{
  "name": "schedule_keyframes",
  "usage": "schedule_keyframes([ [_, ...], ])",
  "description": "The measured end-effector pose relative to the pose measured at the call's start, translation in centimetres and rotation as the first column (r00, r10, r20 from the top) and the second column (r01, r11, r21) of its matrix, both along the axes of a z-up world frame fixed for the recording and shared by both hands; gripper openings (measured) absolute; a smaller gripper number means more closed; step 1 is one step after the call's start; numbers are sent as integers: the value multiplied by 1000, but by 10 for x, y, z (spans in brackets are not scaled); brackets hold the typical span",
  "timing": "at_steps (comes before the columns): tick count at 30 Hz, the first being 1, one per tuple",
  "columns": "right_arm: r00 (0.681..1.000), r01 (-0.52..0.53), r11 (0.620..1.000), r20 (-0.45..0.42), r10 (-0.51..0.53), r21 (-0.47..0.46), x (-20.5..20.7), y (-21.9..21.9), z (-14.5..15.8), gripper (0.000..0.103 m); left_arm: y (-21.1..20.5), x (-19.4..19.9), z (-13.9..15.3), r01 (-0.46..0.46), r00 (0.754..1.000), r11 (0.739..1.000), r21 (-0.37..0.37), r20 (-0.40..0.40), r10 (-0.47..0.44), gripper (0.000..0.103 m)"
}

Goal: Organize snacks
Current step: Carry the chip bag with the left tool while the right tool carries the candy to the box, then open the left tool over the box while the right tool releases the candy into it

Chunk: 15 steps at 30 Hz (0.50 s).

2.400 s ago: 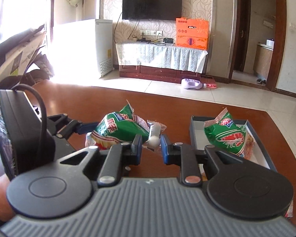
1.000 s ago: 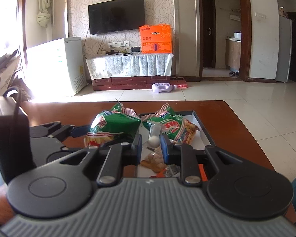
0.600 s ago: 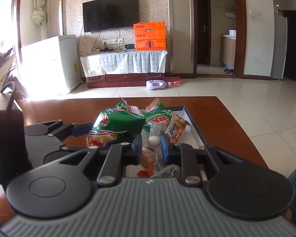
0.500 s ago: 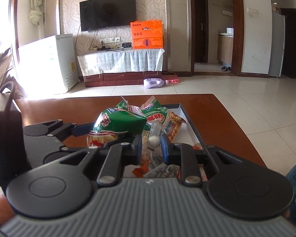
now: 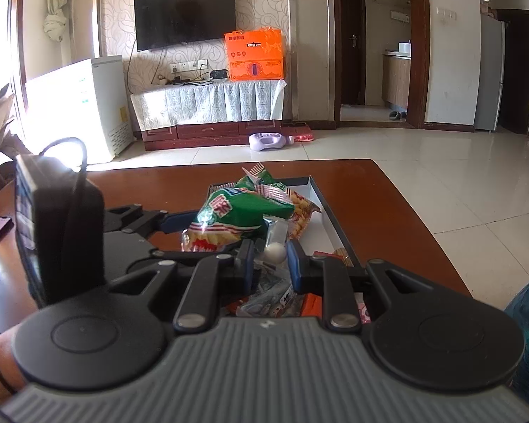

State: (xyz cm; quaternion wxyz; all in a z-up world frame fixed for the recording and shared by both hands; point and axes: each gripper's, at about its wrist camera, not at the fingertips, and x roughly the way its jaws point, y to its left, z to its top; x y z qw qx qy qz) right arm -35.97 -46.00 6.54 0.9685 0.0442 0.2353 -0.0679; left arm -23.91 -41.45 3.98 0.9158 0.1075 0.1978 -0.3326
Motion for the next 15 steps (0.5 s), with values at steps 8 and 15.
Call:
schedule_keyframes([
  [8, 1000, 21, 1000, -7, -21, 9, 1, -4, -3, 24, -19, 9, -7, 17, 1000, 1000, -4, 8, -17, 70],
  [15, 1000, 23, 1000, -20, -23, 11, 5, 0, -5, 24, -23, 8, -7, 21, 1000, 999, 26, 21, -21, 84],
])
